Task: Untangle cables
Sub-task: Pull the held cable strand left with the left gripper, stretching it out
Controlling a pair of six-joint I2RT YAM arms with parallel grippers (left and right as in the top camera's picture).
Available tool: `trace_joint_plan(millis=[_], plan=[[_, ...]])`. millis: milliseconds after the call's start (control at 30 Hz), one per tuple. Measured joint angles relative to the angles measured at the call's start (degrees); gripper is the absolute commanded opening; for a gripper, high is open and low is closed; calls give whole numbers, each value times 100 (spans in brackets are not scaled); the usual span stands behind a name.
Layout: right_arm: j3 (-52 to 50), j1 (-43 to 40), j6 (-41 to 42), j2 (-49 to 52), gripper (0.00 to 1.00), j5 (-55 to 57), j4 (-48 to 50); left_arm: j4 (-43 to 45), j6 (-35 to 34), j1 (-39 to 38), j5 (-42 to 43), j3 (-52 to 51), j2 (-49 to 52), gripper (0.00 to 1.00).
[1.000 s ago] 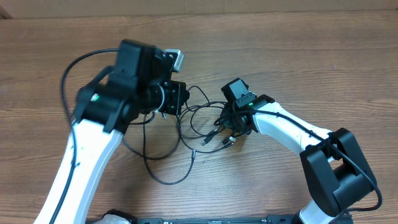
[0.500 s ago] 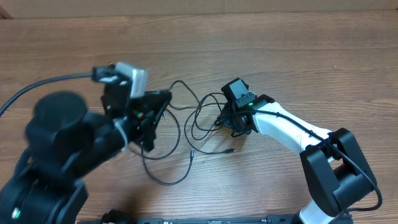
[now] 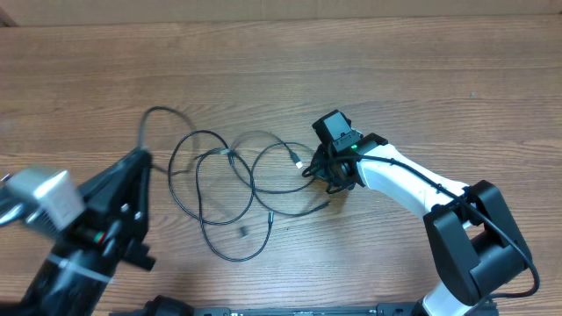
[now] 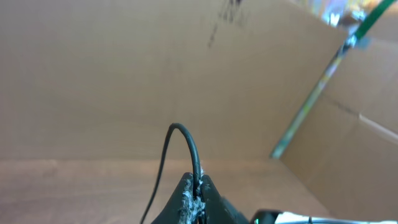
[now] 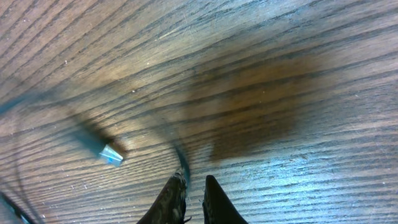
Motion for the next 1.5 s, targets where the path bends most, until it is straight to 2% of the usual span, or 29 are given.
trace_joint_plan(millis=[267,500,567,600,633,667,700,1500], plan=[[0,-2,4,0,12,0,0,94,-63,0,-439,11,-299,4],[0,-2,4,0,17,2,20,-140,-76,0,-476,11,-297,4],[0,-2,2,0,33,2,46,-291,-87,0,-476,11,-297,4],[0,-2,11,0,45,7,42,-400,-105,0,-479,15,-297,4],[0,-2,-24,0,61,2,50,-542,-125,0,-479,17,-297,4],[-2,-2,48,0,88,2,48,-658,-146,0,-479,17,-297,4],[-2,-2,0,0,100,2,50,-793,-170,0,-483,17,-297,4],[-2,-2,2,0,100,-11,234,-1537,-227,0,-603,17,-295,4]])
